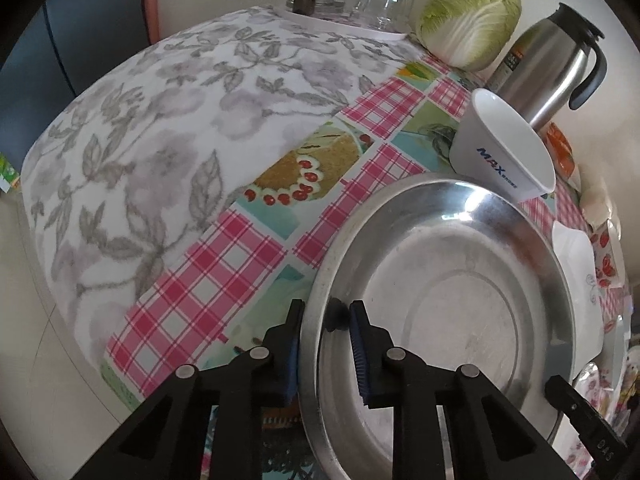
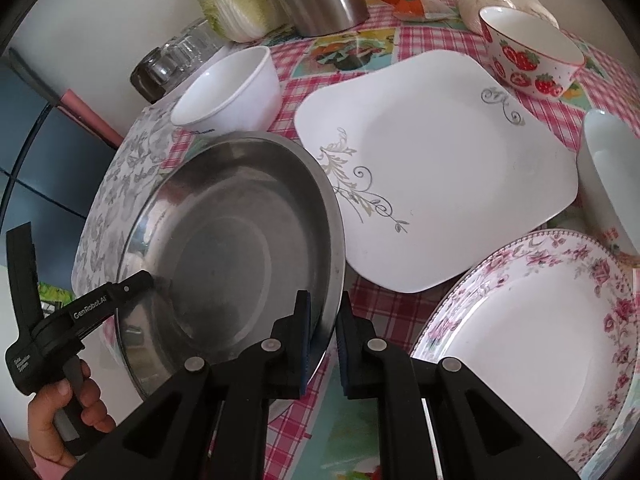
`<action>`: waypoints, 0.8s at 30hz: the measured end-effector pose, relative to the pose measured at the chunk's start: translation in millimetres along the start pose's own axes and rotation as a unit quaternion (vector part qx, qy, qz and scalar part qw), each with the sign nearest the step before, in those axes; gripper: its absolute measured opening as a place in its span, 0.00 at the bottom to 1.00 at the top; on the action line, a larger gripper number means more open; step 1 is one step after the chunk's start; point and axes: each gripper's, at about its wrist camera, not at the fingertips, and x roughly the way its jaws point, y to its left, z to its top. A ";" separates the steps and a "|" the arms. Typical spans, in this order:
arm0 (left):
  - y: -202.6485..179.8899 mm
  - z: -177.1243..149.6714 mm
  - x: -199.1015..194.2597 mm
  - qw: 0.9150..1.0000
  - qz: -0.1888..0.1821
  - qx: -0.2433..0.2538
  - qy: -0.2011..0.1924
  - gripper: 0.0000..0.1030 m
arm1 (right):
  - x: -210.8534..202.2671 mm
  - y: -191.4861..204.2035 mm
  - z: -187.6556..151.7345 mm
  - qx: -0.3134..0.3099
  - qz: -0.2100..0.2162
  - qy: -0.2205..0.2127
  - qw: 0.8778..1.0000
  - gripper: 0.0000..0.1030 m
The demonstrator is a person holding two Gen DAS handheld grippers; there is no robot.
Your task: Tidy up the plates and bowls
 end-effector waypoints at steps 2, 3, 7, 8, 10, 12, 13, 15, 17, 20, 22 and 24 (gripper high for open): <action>-1.3 -1.6 -4.4 1.000 -0.002 -0.002 -0.005 0.21 | -3.5 1.9 0.6 -0.004 0.001 -0.006 1.000 0.12; -0.8 -2.6 -7.5 1.000 -0.004 -0.003 -0.008 0.20 | -5.9 2.6 0.9 -0.006 0.001 -0.009 1.000 0.12; 1.7 -5.1 -17.9 1.000 -0.017 -0.009 -0.020 0.20 | -13.0 4.0 0.7 -0.014 0.007 -0.016 1.000 0.13; 2.2 -5.7 -19.9 0.999 -0.024 -0.012 -0.022 0.20 | -14.7 3.9 0.7 -0.015 0.009 -0.017 1.000 0.13; 1.5 -6.9 -23.5 0.999 -0.029 -0.012 -0.026 0.20 | -18.1 3.2 0.9 -0.017 0.009 -0.021 1.000 0.13; 0.5 -9.4 -28.6 0.999 -0.031 -0.009 -0.032 0.20 | -22.8 2.2 1.3 -0.019 0.010 -0.027 0.999 0.13; 0.7 -11.4 -34.6 0.999 -0.031 -0.007 -0.038 0.20 | -24.9 2.1 1.7 -0.020 0.011 -0.029 0.999 0.13; -2.5 -11.2 -40.3 0.998 -0.030 -0.003 -0.048 0.20 | -29.5 1.7 1.6 -0.021 0.015 -0.032 0.999 0.14; -5.5 -9.8 -44.2 0.998 -0.030 -0.002 -0.055 0.20 | -35.4 2.3 2.2 -0.025 0.021 -0.037 0.999 0.14; -7.7 -10.0 -53.2 0.997 -0.037 -0.003 -0.062 0.20 | -44.0 4.9 3.7 -0.031 0.027 -0.050 0.998 0.14; -11.6 -8.0 -58.7 0.997 -0.039 0.000 -0.068 0.20 | -50.3 4.5 4.7 -0.034 0.029 -0.059 0.997 0.14; -17.3 -6.9 -64.6 0.997 -0.038 0.006 -0.072 0.20 | -55.2 1.9 5.6 -0.033 0.032 -0.065 0.997 0.14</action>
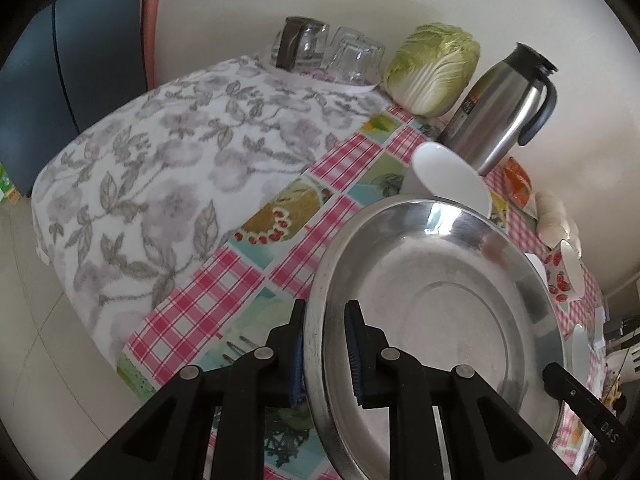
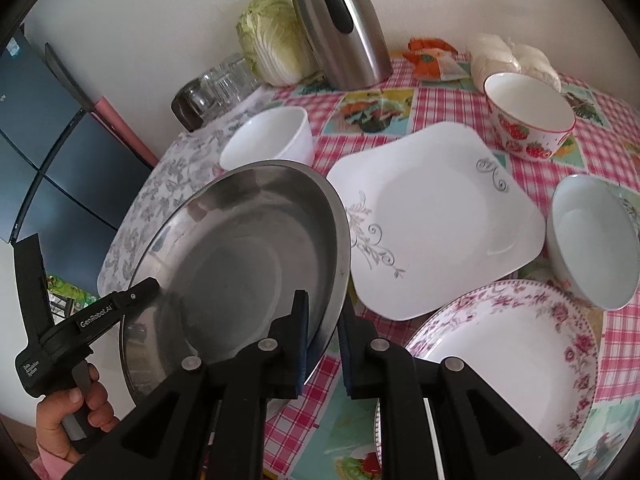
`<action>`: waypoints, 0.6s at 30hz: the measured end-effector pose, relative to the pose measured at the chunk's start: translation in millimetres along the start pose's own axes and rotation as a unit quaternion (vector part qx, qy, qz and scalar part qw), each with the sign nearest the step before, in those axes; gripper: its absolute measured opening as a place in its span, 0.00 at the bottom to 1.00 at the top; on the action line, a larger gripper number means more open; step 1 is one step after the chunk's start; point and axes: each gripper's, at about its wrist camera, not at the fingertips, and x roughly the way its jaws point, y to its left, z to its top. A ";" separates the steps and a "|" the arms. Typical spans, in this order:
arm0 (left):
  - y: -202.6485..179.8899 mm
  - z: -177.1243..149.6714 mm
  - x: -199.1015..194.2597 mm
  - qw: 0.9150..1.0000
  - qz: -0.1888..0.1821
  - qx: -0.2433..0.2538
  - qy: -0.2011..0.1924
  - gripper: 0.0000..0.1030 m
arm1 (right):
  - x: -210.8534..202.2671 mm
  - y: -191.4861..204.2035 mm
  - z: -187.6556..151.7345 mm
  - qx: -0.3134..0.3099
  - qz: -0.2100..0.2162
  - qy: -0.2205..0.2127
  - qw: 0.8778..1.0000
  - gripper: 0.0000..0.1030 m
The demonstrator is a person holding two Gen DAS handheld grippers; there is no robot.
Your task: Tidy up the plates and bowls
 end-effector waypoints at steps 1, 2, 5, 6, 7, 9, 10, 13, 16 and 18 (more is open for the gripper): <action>-4.3 2.2 -1.8 1.000 0.000 0.006 -0.003 0.20 | -2.6 -1.6 1.1 0.002 0.002 -0.003 1.000 0.14; -10.1 3.9 -5.1 1.000 0.000 0.012 -0.006 0.20 | -4.6 -3.3 2.0 0.004 0.002 -0.006 1.000 0.14; -23.7 7.9 -11.1 1.000 -0.002 0.026 -0.012 0.20 | -13.8 -10.0 5.2 0.009 0.006 -0.019 1.000 0.15; -27.0 8.5 -12.5 0.999 -0.003 0.030 -0.012 0.20 | -18.0 -13.1 6.5 0.011 0.008 -0.026 1.000 0.15; -31.3 9.6 -13.7 0.999 -0.005 0.034 -0.013 0.20 | -21.5 -15.7 7.5 0.014 0.011 -0.031 0.999 0.15; -40.3 11.8 -15.8 0.999 -0.011 0.039 -0.013 0.20 | -28.4 -21.7 9.4 0.020 0.015 -0.041 0.999 0.15; -44.8 13.0 -16.9 0.999 -0.014 0.042 -0.013 0.20 | -32.8 -26.6 10.8 0.026 0.018 -0.047 0.998 0.15; -63.3 17.4 -22.8 0.998 -0.018 0.056 -0.017 0.20 | -42.6 -36.8 13.4 0.036 0.022 -0.060 0.997 0.15; -81.9 19.8 -29.5 0.997 -0.019 0.074 -0.025 0.20 | -53.4 -48.6 14.8 0.048 0.023 -0.076 0.996 0.16; -96.4 22.5 -33.4 0.996 -0.023 0.083 -0.030 0.20 | -60.5 -55.7 16.4 0.051 0.016 -0.086 0.995 0.16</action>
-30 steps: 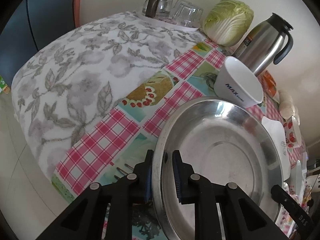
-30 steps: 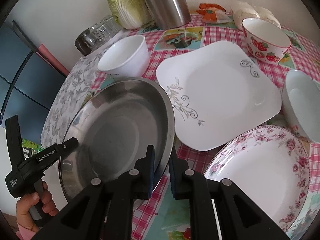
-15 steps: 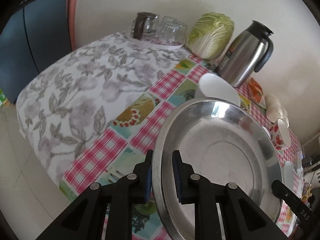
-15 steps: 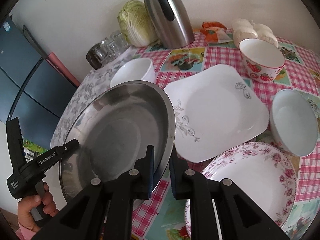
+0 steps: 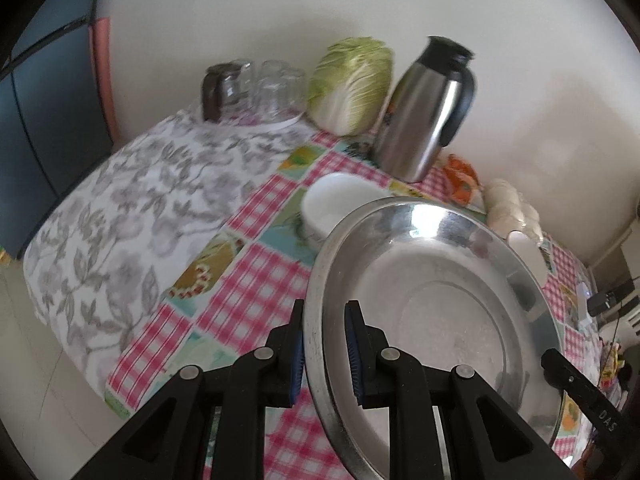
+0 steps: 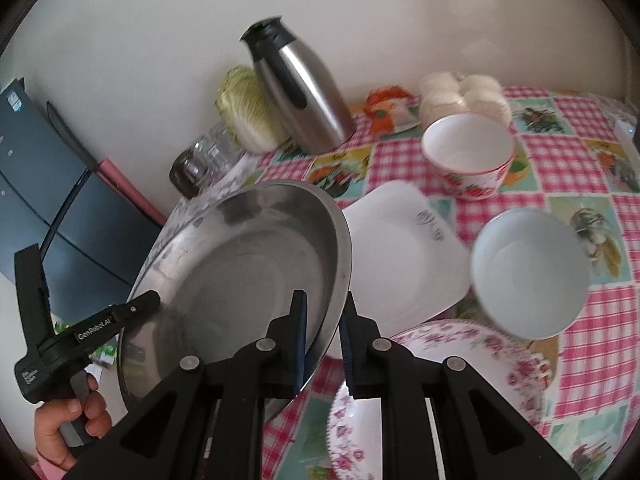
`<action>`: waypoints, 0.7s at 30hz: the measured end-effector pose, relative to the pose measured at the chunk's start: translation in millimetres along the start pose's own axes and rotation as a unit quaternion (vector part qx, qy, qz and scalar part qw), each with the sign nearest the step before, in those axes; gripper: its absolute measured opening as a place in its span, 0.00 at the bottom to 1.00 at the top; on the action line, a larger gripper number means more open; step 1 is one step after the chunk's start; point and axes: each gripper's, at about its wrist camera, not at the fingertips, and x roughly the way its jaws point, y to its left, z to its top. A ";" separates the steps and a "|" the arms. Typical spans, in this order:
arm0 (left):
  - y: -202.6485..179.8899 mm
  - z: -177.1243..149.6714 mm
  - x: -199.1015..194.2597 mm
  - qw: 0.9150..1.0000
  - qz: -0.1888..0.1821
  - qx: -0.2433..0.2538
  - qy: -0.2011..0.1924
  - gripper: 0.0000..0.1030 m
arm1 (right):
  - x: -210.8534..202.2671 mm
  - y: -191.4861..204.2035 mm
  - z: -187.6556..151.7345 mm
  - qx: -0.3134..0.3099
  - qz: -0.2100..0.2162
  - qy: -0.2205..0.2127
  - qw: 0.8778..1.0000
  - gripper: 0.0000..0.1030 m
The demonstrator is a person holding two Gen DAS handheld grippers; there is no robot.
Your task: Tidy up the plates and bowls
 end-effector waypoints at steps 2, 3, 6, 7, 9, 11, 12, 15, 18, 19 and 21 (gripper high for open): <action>-12.7 4.5 -1.4 1.000 -0.005 0.008 -0.003 0.20 | -8.9 -7.2 4.2 0.004 -0.006 -0.014 1.000 0.16; -17.1 5.9 -1.9 1.000 -0.007 0.011 -0.004 0.20 | -13.4 -11.2 6.0 0.007 -0.007 -0.021 1.000 0.16; -38.6 11.7 0.2 0.999 -0.012 0.031 -0.006 0.20 | -25.1 -22.0 10.3 0.017 -0.012 -0.039 0.999 0.16; -43.4 12.6 0.7 0.999 -0.013 0.034 -0.005 0.20 | -29.1 -25.9 11.7 0.021 -0.015 -0.045 0.999 0.16; -55.7 13.8 2.3 0.999 -0.017 0.042 -0.005 0.20 | -34.7 -33.0 14.7 0.027 -0.020 -0.056 0.998 0.16; -67.0 15.3 5.3 0.999 -0.024 0.048 -0.003 0.20 | -41.1 -41.6 18.1 0.037 -0.025 -0.066 0.997 0.16; -71.3 15.6 6.6 0.998 -0.026 0.049 -0.002 0.20 | -43.8 -46.5 19.4 0.043 -0.027 -0.071 0.996 0.16; -87.8 17.7 13.0 0.998 -0.036 0.055 0.004 0.20 | -49.4 -61.4 22.2 0.060 -0.030 -0.081 0.994 0.16; -101.9 18.6 19.6 0.997 -0.038 0.064 0.008 0.20 | -50.7 -76.4 24.1 0.078 -0.036 -0.084 0.993 0.16; -106.7 18.8 22.1 0.997 -0.038 0.066 0.010 0.20 | -50.5 -80.1 23.5 0.082 -0.038 -0.085 0.992 0.16; -115.2 19.2 29.3 0.997 -0.039 0.070 0.016 0.20 | -49.8 -87.7 23.8 0.089 -0.044 -0.085 0.991 0.16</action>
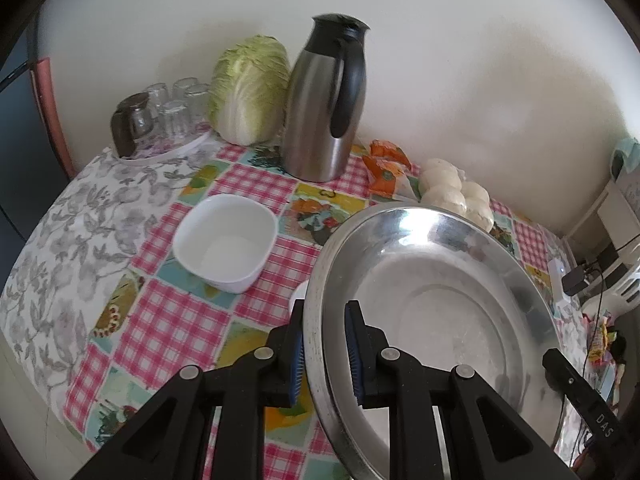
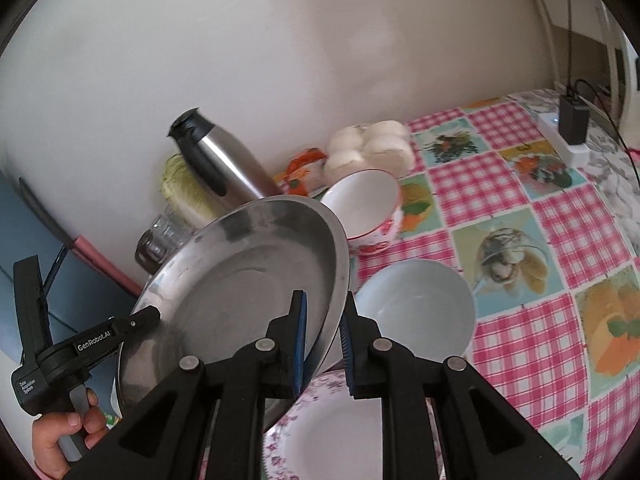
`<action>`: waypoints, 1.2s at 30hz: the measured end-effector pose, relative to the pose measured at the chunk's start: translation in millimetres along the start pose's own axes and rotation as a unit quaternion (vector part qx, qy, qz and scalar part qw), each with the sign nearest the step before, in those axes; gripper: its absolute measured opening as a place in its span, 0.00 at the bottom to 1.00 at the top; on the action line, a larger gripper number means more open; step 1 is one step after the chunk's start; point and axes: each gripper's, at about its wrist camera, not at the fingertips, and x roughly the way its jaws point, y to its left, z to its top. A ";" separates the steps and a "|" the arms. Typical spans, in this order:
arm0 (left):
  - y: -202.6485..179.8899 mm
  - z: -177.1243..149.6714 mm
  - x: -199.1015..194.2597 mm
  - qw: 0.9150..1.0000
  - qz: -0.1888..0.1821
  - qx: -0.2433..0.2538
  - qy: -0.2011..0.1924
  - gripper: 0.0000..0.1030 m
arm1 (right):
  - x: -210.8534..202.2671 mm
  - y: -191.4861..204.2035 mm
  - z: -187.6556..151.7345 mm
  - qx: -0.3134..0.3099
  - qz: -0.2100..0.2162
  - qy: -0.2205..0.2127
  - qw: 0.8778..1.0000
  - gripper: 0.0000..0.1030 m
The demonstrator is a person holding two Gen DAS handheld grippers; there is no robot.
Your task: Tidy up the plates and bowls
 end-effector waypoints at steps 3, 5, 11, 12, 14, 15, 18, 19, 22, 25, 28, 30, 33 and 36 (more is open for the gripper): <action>-5.4 1.8 8.9 1.000 -0.003 -0.001 0.008 0.20 | 4.9 -9.8 2.5 0.007 -0.010 0.002 1.000 0.16; -7.6 2.8 17.1 1.000 -0.003 -0.002 0.014 0.20 | 8.7 -14.8 3.4 0.011 -0.014 0.006 1.000 0.16; -4.1 0.1 37.5 0.999 -0.003 -0.014 0.034 0.20 | 24.2 -21.4 3.5 0.010 -0.027 0.023 0.999 0.16; -2.1 0.0 40.3 0.999 -0.002 -0.016 0.037 0.20 | 27.1 -21.8 3.1 0.010 -0.030 0.027 0.999 0.16; 1.4 -0.4 47.0 0.999 0.002 -0.019 0.044 0.20 | 32.0 -20.9 1.8 0.005 -0.035 0.032 0.999 0.16; 2.8 -0.7 49.5 0.999 0.004 -0.020 0.047 0.20 | 34.4 -19.9 1.1 0.001 -0.038 0.035 0.999 0.16; 10.1 -2.7 56.3 0.998 0.001 -0.031 0.056 0.20 | 43.3 -16.4 -1.8 -0.011 -0.047 0.044 0.998 0.16; 12.5 -2.8 58.1 0.998 0.001 -0.033 0.058 0.20 | 46.7 -16.5 -2.9 -0.011 -0.049 0.049 0.998 0.16; 21.4 -4.1 64.9 0.997 0.003 -0.044 0.067 0.20 | 56.0 -15.8 -6.4 -0.010 -0.049 0.061 0.997 0.16; 27.3 -4.1 70.5 0.996 0.007 -0.048 0.071 0.20 | 65.5 -11.6 -9.5 -0.020 -0.055 0.072 0.996 0.16; 34.3 -4.8 73.8 0.996 0.011 -0.054 0.075 0.20 | 71.1 -6.5 -11.0 -0.034 -0.063 0.075 0.995 0.16; 39.7 -4.6 74.1 0.995 0.011 -0.062 0.074 0.20 | 75.1 -3.1 -12.5 -0.041 -0.065 0.079 0.994 0.17; 49.6 -3.5 73.9 0.994 0.013 -0.074 0.073 0.20 | 81.6 2.2 -14.7 -0.048 -0.063 0.085 0.993 0.17; 56.9 -3.5 74.4 0.994 0.017 -0.081 0.073 0.20 | 87.9 10.0 -17.8 -0.061 -0.067 0.089 0.992 0.17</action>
